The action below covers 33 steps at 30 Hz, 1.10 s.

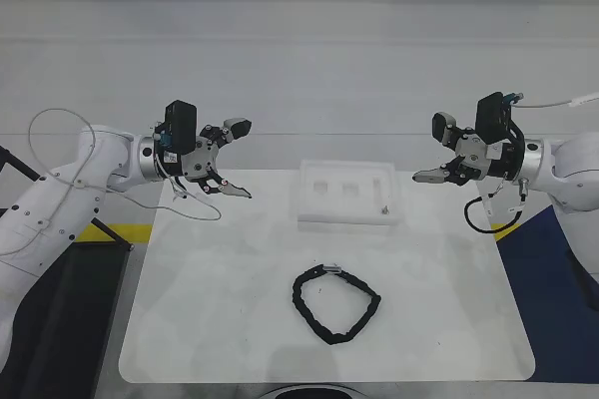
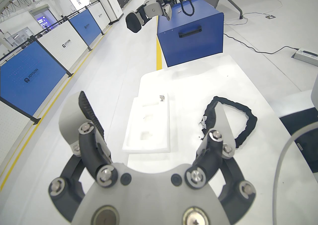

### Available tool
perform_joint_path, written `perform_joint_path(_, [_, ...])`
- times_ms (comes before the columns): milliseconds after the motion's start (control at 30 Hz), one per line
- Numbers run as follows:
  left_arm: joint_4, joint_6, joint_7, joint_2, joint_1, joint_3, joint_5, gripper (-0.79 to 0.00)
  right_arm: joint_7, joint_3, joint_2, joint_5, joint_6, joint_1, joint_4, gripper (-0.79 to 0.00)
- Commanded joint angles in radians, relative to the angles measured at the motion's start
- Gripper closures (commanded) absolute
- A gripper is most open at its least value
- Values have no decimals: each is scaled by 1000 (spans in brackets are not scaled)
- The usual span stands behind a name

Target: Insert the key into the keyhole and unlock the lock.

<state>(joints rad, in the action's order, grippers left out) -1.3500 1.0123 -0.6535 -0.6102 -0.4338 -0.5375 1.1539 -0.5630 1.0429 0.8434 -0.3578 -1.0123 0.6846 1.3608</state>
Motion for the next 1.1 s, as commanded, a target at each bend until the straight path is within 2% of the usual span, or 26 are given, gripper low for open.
perform_joint_path(0, [0, 0, 0, 0, 0, 0, 0, -784, 0, 0, 0, 0, 0, 0, 0, -785])
perform_joint_path(500, [0, 0, 0, 0, 0, 0, 0, -785, 0, 0, 0, 0, 0, 0, 0, -785])
perform_joint_path(633, [0, 0, 0, 0, 0, 0, 0, -785, 14, -28, 10, -16, 118, 25, -14, -785])
perform_joint_path(833, [0, 0, 0, 0, 0, 0, 0, -785, -37, -136, 53, 55, 309, -14, -104, -785])
perform_joint_path(933, [0, 0, 0, 0, 0, 0, 0, -785, -88, -205, 86, 104, 430, -49, -164, -785])
perform_joint_path(1000, [0, 0, 0, 0, 0, 0, 0, -785, -162, -257, 112, 150, 523, -76, -202, -785])
perform_joint_path(1067, [0, 0, 0, 0, 0, 0, 0, -785, -213, -304, 138, 162, 565, -112, -241, -785])
